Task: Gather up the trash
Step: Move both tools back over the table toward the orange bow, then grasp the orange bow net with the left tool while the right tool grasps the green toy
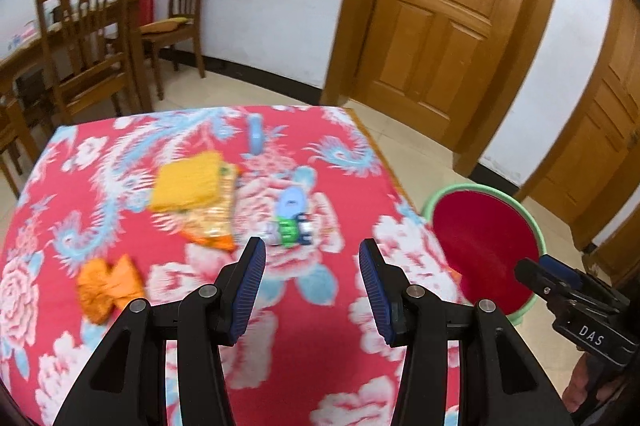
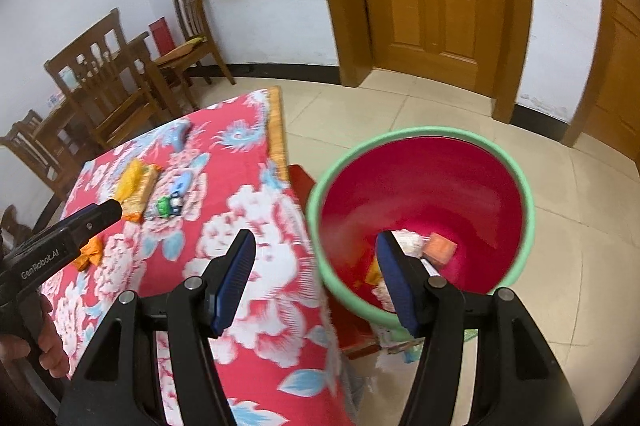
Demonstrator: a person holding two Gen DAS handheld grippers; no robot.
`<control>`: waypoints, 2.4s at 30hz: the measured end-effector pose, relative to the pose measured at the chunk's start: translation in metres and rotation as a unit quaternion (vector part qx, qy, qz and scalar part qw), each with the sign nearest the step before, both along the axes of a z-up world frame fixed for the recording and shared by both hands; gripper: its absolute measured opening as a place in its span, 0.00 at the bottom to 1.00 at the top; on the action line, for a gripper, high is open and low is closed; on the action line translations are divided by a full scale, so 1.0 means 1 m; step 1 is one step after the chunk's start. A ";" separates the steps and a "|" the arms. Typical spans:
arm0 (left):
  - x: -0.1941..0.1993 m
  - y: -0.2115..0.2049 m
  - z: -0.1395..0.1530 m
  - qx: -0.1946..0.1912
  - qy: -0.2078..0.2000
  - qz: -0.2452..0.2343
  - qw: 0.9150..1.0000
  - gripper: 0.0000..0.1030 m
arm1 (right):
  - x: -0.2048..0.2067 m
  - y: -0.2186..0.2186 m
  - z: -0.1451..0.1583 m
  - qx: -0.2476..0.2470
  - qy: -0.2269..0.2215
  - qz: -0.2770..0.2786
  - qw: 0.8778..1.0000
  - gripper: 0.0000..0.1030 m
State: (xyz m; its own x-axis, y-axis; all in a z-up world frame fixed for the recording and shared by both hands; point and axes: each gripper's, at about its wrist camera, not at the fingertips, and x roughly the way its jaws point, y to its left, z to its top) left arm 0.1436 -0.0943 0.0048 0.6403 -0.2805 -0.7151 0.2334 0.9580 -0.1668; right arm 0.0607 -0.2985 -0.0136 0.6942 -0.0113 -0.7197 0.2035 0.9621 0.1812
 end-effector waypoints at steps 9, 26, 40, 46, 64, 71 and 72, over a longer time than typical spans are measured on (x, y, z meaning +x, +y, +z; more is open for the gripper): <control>-0.002 0.063 -0.001 -0.003 -0.002 0.061 0.998 0.49 | 0.017 0.043 0.004 0.001 -0.002 0.044 0.999 0.62; 0.001 0.148 -0.029 -0.011 0.029 0.144 0.989 0.49 | 0.046 0.104 -0.007 0.004 0.017 0.100 0.995 0.62; 0.015 0.158 -0.063 -0.029 0.062 0.150 0.986 0.49 | 0.078 0.135 -0.025 -0.006 0.043 0.122 0.992 0.62; 0.018 0.161 -0.070 -0.034 0.068 0.149 0.986 0.49 | 0.097 0.147 -0.035 -0.007 0.051 0.131 0.990 0.62; 0.016 0.160 -0.075 -0.038 0.061 0.134 0.988 0.38 | 0.143 0.164 -0.062 -0.028 0.070 0.132 0.988 0.62; 0.016 0.160 -0.075 -0.036 0.059 0.134 0.989 0.38 | 0.151 0.166 -0.069 -0.045 0.069 0.129 0.988 0.61; 0.016 0.160 -0.075 -0.036 0.059 0.134 0.989 0.38 | 0.152 0.167 -0.069 -0.046 0.068 0.129 0.988 0.61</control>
